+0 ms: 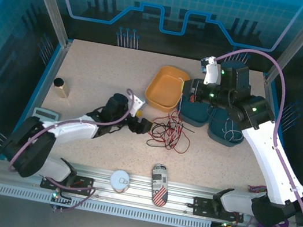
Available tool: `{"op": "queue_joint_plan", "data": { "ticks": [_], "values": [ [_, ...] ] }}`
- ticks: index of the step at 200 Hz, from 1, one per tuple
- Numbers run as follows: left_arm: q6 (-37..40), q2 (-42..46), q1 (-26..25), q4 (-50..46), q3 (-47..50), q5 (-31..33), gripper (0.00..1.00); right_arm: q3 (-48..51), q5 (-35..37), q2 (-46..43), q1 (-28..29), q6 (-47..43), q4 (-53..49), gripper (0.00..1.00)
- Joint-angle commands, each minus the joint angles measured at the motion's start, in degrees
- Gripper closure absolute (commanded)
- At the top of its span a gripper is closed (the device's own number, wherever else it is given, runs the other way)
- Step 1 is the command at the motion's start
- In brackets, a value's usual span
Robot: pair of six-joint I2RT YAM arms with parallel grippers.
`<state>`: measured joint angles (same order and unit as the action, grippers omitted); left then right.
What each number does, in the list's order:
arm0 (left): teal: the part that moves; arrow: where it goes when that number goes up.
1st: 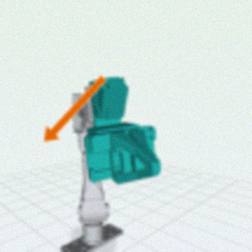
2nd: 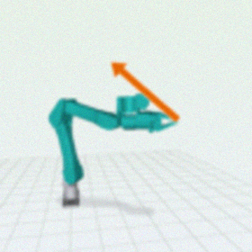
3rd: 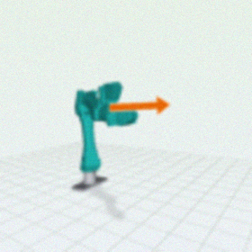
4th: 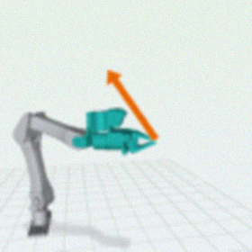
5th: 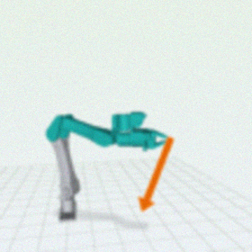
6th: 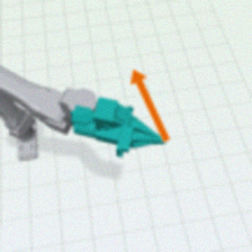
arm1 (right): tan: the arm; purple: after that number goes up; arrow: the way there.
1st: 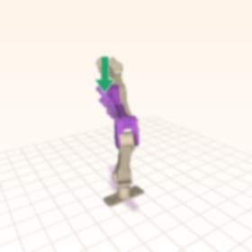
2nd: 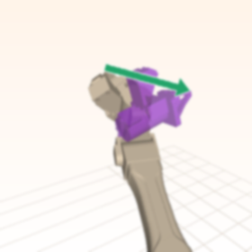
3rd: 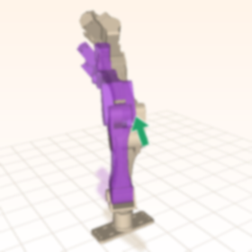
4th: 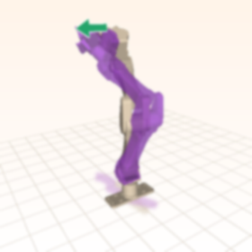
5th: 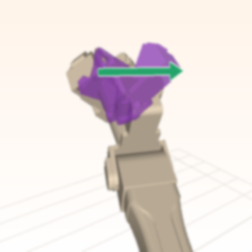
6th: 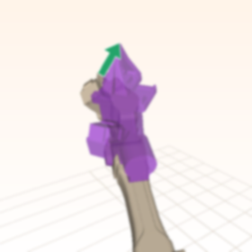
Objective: Untangle the cables
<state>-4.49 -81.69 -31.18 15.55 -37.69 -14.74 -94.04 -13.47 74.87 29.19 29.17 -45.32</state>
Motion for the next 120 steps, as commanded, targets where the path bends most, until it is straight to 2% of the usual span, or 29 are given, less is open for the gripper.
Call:
{"op": "queue_joint_plan", "data": {
  "ticks": [1,29,101,120],
  "values": [
    [3.2,-4.6,-3.2,4.7,-4.1,-1.6,0.18,-0.2,-1.1,-0.6,0.1,0.8,1.7,1.0],
    [0.2,-9.4,-5.1,9.8,-5.5,0.7,0.25,0.2,-0.7,-1.0,0.1,0.8,1.5,1.0],
    [-1.0,-18.7,-7.6,13.3,-10.5,0.0,0.3,0.2,-1.0,-1.1,0.1,0.9,1.3,1.0],
    [-1.7,-20.3,-7.8,13.6,-11.9,0.9,0.39,-0.2,-1.5,-0.8,0.1,1.1,1.2,1.0]
  ]
}}
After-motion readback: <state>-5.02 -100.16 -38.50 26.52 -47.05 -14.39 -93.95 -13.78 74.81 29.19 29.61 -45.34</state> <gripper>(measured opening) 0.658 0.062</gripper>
